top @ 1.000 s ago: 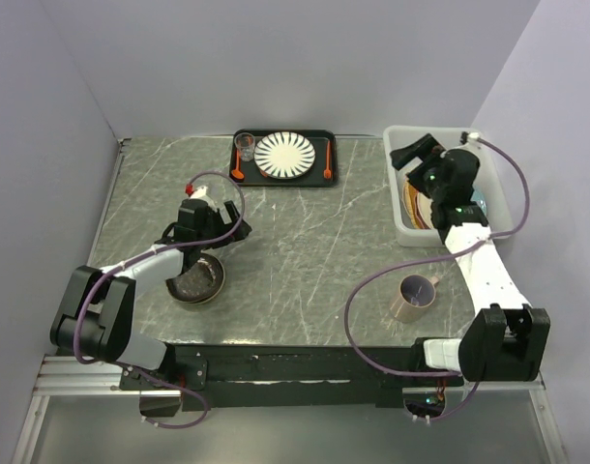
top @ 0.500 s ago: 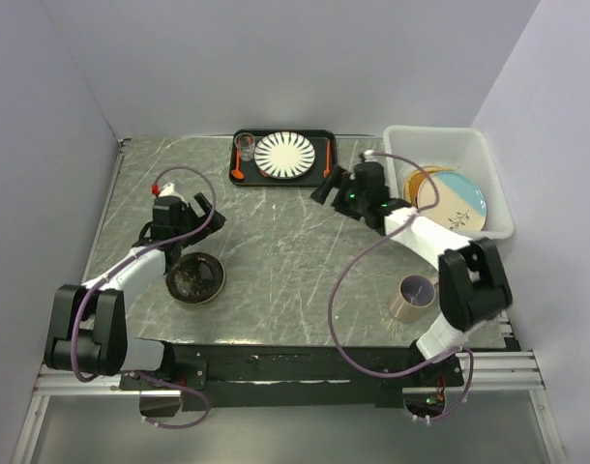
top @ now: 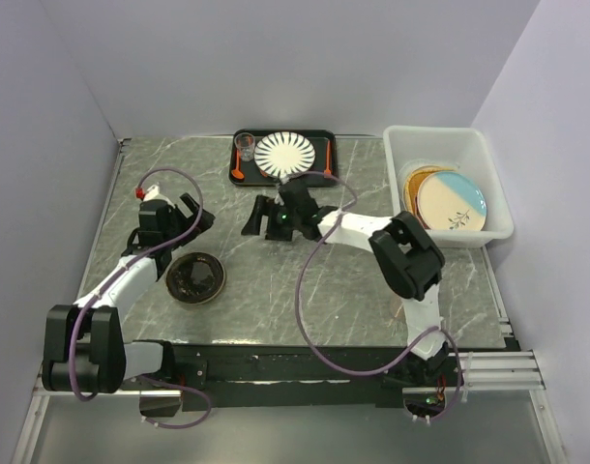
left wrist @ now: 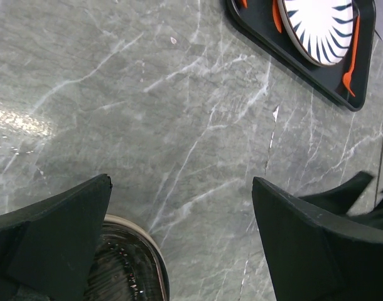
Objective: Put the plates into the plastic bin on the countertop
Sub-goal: Move the plate to the center of the board.
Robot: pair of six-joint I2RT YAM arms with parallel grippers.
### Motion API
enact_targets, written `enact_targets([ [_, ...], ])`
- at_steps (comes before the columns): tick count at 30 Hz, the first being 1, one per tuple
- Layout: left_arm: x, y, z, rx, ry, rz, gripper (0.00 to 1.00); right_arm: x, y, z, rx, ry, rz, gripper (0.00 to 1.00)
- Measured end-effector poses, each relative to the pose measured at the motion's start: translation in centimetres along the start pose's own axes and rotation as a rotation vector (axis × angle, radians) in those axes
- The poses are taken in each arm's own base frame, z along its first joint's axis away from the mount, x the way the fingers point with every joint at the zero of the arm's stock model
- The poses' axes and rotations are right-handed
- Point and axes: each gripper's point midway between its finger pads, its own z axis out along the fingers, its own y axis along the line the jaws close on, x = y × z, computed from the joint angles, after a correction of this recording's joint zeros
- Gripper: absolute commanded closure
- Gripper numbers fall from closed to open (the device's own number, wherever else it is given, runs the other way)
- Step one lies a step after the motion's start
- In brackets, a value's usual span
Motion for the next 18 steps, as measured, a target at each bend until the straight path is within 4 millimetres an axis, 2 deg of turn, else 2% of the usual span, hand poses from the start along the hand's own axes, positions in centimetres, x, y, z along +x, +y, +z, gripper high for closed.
enact_targets([
  [4, -0.4, 0.4, 0.0, -0.001, -0.005, -0.011, 0.01, 3.6, 2.3, 2.1, -0.054, 0.104, -0.023, 0.13],
  [8, -0.3, 0.7, -0.1, -0.001, 0.0, -0.019, 0.01, 5.7, 4.4, 3.2, -0.109, 0.161, -0.041, 0.15],
  [13, 0.0, 1.2, -0.1, -0.005, 0.01, -0.026, 0.01, 8.8, 5.5, 4.2, -0.139, 0.241, -0.041, 0.17],
  [16, -0.1, 1.2, -0.2, -0.002, 0.009, -0.028, 0.01, 9.4, 5.6, 4.4, -0.14, 0.257, -0.043, 0.21],
  [18, -0.3, 1.4, -0.2, -0.002, 0.004, -0.033, 0.01, 10.0, 5.5, 4.8, -0.138, 0.271, -0.041, 0.27],
])
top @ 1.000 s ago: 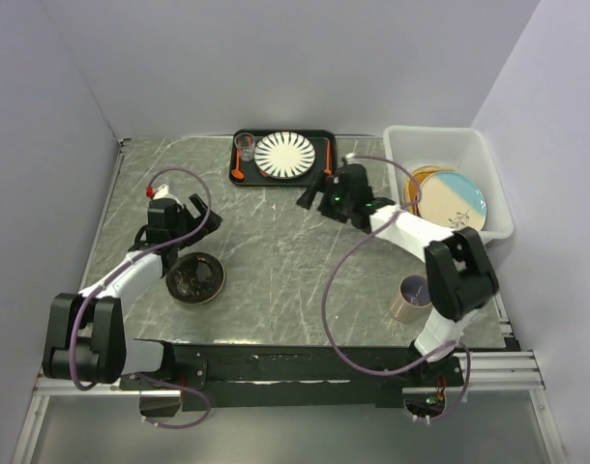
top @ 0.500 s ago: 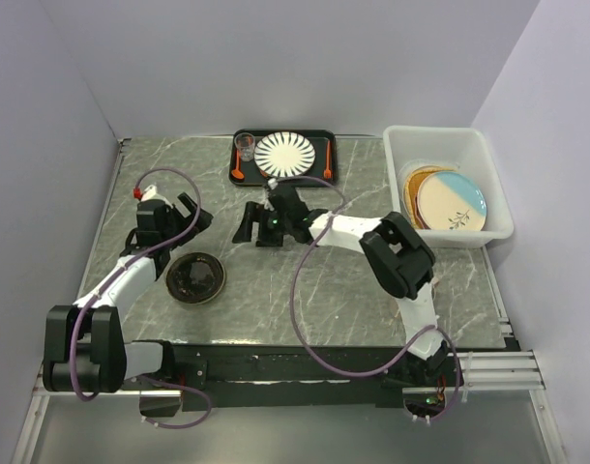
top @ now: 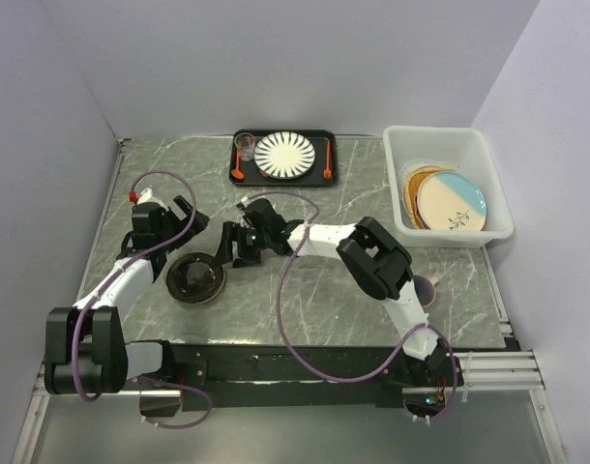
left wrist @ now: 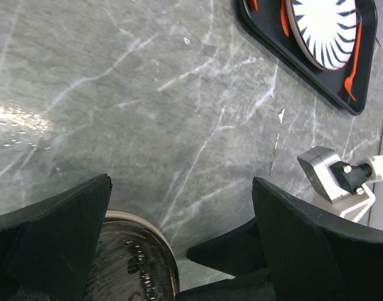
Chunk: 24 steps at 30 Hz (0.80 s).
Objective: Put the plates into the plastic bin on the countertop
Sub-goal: Move the plate to the center of the board.
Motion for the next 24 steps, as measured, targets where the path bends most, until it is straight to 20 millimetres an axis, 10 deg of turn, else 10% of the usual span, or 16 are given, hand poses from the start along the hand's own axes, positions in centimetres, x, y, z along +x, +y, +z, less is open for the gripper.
enact_targets([
  [9, -0.3, 0.5, -0.1, -0.008, -0.009, -0.009, 0.01, 1.5, 0.8, 1.6, -0.007, 0.042, 0.01, 0.45],
  [16, -0.6, 0.5, -0.3, -0.007, -0.018, -0.011, 0.01, 2.3, 0.3, 2.7, 0.02, 0.065, 0.03, 0.83],
  [24, -0.4, 0.5, -0.3, 0.0, -0.011, -0.012, 0.01, 1.9, -1.2, 1.4, 0.053, 0.032, 0.068, 0.91],
])
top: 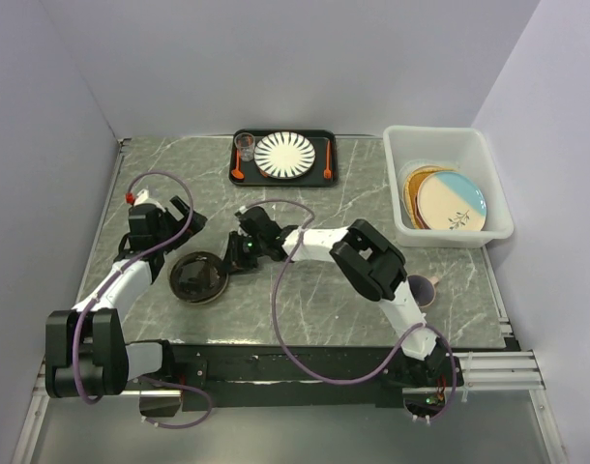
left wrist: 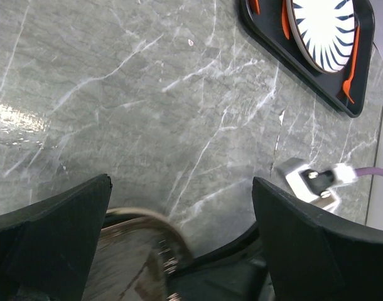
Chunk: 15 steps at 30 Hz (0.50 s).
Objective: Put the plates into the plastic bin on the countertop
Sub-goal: Move the plate to the center of the board.
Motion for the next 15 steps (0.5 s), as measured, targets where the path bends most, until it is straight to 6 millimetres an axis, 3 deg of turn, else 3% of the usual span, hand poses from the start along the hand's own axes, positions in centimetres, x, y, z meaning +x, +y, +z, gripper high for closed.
enact_targets([
  [4, 0.4, 0.1, 0.0, 0.007, 0.012, 0.0, 0.01, -1.4, -2.4, -2.3, 0.036, -0.04, 0.033, 0.92],
  [12, 0.9, -1.0, 0.2, 0.074, 0.042, 0.005, 0.01, -6.6, -10.3, -10.0, 0.153, -0.21, 0.157, 0.93],
  [15, 1.8, -1.5, 0.9, 0.119, 0.081, 0.003, 0.07, -7.7, -12.1, -12.1, 0.184, -0.263, 0.184, 0.93],
])
